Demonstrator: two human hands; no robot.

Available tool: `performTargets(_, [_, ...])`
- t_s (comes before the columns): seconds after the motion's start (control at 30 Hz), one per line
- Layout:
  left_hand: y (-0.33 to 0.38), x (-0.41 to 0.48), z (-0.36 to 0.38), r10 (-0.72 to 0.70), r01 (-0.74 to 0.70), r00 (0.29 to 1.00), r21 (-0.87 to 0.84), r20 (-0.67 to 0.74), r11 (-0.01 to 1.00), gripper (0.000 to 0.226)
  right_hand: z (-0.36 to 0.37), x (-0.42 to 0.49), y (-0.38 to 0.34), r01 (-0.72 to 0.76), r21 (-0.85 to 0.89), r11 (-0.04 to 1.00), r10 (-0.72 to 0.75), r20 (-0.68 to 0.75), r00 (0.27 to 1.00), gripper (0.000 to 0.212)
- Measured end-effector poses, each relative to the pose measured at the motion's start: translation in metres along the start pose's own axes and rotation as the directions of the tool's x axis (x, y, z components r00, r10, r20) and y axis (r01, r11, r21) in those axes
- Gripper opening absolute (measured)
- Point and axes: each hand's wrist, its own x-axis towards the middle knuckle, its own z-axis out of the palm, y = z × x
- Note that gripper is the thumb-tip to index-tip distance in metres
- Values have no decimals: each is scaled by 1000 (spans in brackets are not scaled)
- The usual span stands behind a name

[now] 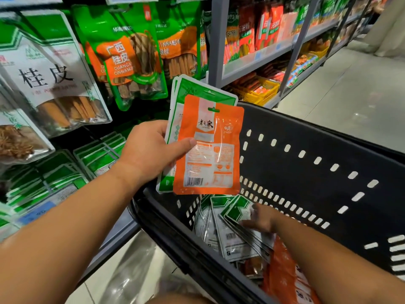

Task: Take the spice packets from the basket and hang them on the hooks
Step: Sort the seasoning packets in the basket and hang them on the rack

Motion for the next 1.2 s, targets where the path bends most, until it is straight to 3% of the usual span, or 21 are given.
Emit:
performTargets(0.07, [-1,0,0,1,0,1000,8,-3,1000,12,9,6,4,-27,-66,997,30,32,999,66])
performTargets(0.23, [1,0,0,12,-12,1000,17,0,1000,15,18,15,7,-9,-263,965,18,30,999,71])
performTargets(0.37, [3,0,1,7,-7,1000,-5,4,1000,13,12,12,10,46,-274,961,-33,51,998,46])
performTargets(0.57, [3,0,1,21,-20,999,-21,25,1000,9,-8,-8,17,84,-119,989,-85,-1,996,35])
performTargets(0.7, [5,-1,0,18,-18,1000,-13,14,1000,11,-42,-33,9,133,-38,990,-137,-120,983,39])
performTargets(0.77, [6,-2,-1,0,0,1000,-24,8,1000,12,-61,-44,2,166,107,980,-142,-197,970,38])
performTargets(0.97, [10,-7,-7,0,-6,997,-71,-81,997,11,-100,-78,-12,304,435,847,-103,-427,898,38])
performTargets(1.2, [14,-19,-22,-22,-21,985,-253,-169,967,4,-129,-128,-44,424,651,630,-70,-497,865,36])
